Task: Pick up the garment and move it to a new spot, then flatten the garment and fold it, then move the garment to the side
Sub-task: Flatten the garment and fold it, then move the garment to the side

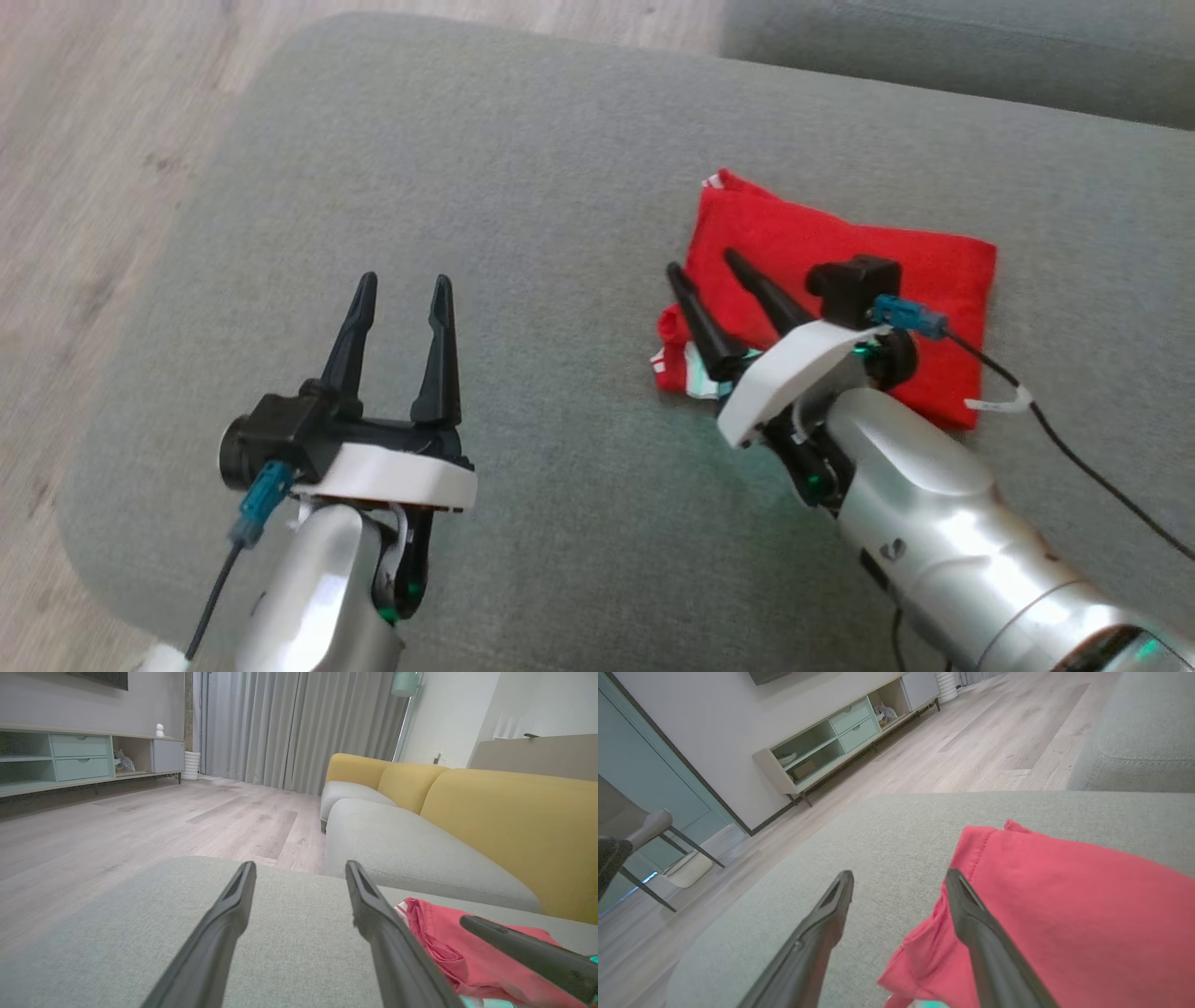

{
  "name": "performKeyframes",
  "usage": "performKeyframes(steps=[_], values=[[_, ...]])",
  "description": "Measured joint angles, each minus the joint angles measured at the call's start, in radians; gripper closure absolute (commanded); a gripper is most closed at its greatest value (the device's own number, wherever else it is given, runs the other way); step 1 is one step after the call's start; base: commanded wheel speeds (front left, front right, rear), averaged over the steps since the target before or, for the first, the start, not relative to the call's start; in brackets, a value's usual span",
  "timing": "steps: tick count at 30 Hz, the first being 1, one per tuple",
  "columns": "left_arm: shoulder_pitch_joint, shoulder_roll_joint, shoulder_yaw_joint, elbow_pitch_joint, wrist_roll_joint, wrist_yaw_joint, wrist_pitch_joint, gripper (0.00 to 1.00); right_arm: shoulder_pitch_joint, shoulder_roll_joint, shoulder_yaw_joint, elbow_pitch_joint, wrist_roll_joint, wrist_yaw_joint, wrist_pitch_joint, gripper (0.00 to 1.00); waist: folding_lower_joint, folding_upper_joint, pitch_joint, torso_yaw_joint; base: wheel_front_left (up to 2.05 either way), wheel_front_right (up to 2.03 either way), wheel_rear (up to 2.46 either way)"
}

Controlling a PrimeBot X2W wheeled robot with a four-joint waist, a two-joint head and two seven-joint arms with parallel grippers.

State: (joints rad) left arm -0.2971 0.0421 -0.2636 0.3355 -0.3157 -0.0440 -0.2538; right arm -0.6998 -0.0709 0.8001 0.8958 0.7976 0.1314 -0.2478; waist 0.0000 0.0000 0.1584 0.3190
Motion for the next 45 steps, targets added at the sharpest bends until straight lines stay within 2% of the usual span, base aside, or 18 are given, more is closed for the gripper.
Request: performKeyframes(steps=[2, 4, 10, 11, 15, 16, 17, 22, 31, 45], values=[[0.004, 0.0, 0.003, -0.002, 0.0, 0.0, 0.0, 0.0, 0.0, 0.002, -0.001, -0.029, 0.012, 0.0, 0.0, 0.0, 0.0, 0.0, -0.008, -0.017, 0.0, 0.0, 0.0], [0.016, 0.0, 0.008, -0.006, 0.008, 0.0, 0.0, 0.0, -0.008, 0.008, -0.049, -0.036, -0.023, 0.0, 0.0, 0.0, -0.0001, 0.0, -0.014, -0.037, 0.0, 0.0, 0.0], [0.031, 0.0, 0.033, -0.027, 0.009, 0.005, 0.0, 0.0, -0.009, 0.005, -0.365, -0.125, -0.362, 0.0, -0.003, 0.0, 0.0, 0.0, -0.033, -0.113, 0.0, 0.0, 0.0], [0.031, 0.0, 0.033, -0.027, 0.009, 0.005, 0.0, 0.0, -0.009, 0.005, -0.365, -0.125, -0.362, 0.0, -0.003, 0.0, 0.0, 0.0, -0.033, -0.113, 0.0, 0.0, 0.0], [0.038, 0.0, 0.044, -0.032, 0.009, 0.009, 0.0, 0.0, 0.106, 0.005, -0.58, -0.277, -0.609, 0.0, -0.005, 0.0, -0.0001, 0.0, -0.043, -0.163, 0.0, 0.0, 0.0], [0.046, 0.0, 0.055, -0.043, 0.009, 0.009, 0.0, 0.0, 0.194, 0.005, -0.658, -0.351, -0.687, 0.0, -0.008, 0.0, -0.0001, 0.0, -0.046, -0.187, 0.0, 0.0, 0.0], [0.046, 0.0, 0.055, -0.043, 0.009, 0.009, 0.0, 0.0, 0.194, 0.005, -0.658, -0.351, -0.687, 0.0, -0.008, 0.0, -0.0001, 0.0, -0.046, -0.187, 0.0, 0.0, 0.0], [0.074, 0.0, 0.081, -0.054, 0.009, 0.01, 0.0, 0.0, 0.383, 0.006, -0.759, -0.476, -0.721, 0.0, -0.008, 0.0, -0.0001, 0.0, -0.053, -0.239, 0.0, 0.0, 0.0], [0.122, 0.0, 0.091, -0.049, 0.009, 0.015, 0.0, 0.0, 0.561, 0.016, -0.837, -0.603, -0.662, 0.0, -0.008, 0.0, -0.0001, 0.0, -0.073, -0.277, 0.0, 0.0, 0.0], [0.116, 0.0, 0.117, -0.051, 0.028, 0.003, 0.0, 0.0, 0.584, 0.022, -0.822, -0.609, -0.649, 0.0, -0.008, 0.0, 0.0, 0.0, -0.035, -0.278, 0.0, 0.0, 0.0]])
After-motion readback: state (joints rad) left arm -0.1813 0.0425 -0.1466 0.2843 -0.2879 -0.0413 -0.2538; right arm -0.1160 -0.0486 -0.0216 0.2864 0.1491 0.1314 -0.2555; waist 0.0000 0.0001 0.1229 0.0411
